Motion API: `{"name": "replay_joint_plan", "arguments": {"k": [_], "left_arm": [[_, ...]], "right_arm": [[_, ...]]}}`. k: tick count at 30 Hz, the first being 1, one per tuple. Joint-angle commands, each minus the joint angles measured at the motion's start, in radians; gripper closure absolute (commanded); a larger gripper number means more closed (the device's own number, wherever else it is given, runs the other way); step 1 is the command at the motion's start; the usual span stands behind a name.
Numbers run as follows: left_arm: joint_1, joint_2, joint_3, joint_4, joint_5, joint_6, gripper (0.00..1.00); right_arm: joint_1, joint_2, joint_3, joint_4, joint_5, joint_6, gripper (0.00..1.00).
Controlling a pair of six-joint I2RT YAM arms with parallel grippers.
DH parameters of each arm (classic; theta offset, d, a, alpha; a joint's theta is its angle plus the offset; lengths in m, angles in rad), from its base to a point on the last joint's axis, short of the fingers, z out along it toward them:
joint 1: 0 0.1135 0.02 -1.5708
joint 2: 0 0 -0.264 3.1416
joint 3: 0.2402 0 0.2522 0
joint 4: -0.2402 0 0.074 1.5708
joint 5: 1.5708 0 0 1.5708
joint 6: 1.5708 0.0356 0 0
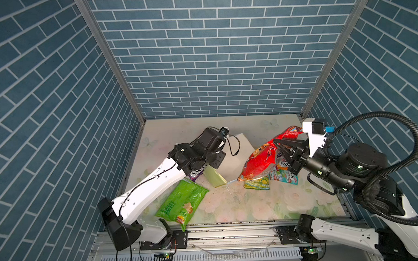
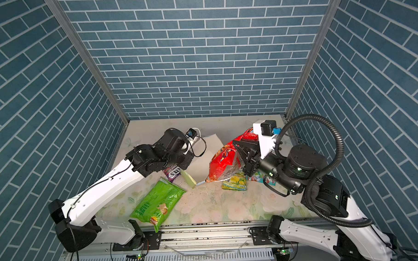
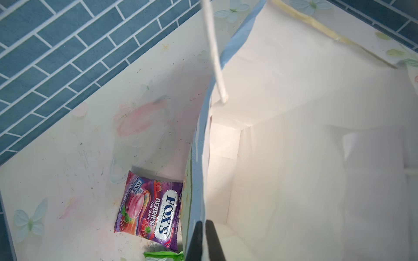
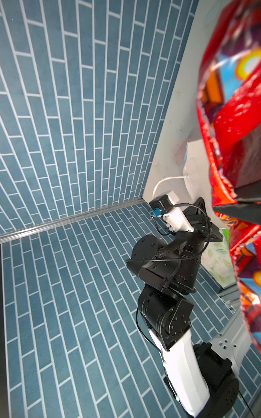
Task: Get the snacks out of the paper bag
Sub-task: 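Close the right gripper on the red pack and lift it out of the bag, then carry the red pack with the right gripper toward the far table edge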
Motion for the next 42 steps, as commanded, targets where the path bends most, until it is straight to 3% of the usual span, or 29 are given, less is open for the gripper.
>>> {"name": "replay_joint_plan", "arguments": {"k": [1, 16, 20, 28, 34, 42], "left_arm": [[0.012, -0.026, -0.011, -0.017, -0.015, 0.010, 0.95], [0.012, -0.127, -0.171, 0.195, -0.068, 0.154, 0.96], [-0.024, -0.165, -0.236, 0.274, -0.081, 0.214, 0.96], [-0.193, -0.201, -0.347, 0.347, -0.197, 0.298, 0.96], [-0.305, -0.216, -0.355, 0.337, -0.202, 0.269, 0.96], [-0.369, -0.251, -0.345, 0.299, -0.234, 0.215, 0.96]], "right_arm": [[-0.003, -0.058, 0.048, 0.158, 0.088, -0.077, 1.00], [-0.003, -0.087, -0.032, 0.061, 0.640, -0.025, 1.00], [-0.003, -0.084, -0.054, 0.051, 0.694, -0.020, 1.00], [-0.005, -0.079, -0.085, 0.009, 0.781, 0.021, 1.00], [-0.005, -0.049, -0.073, -0.064, 0.820, 0.083, 1.00], [-0.011, -0.040, -0.065, -0.159, 0.803, 0.187, 1.00]]}}
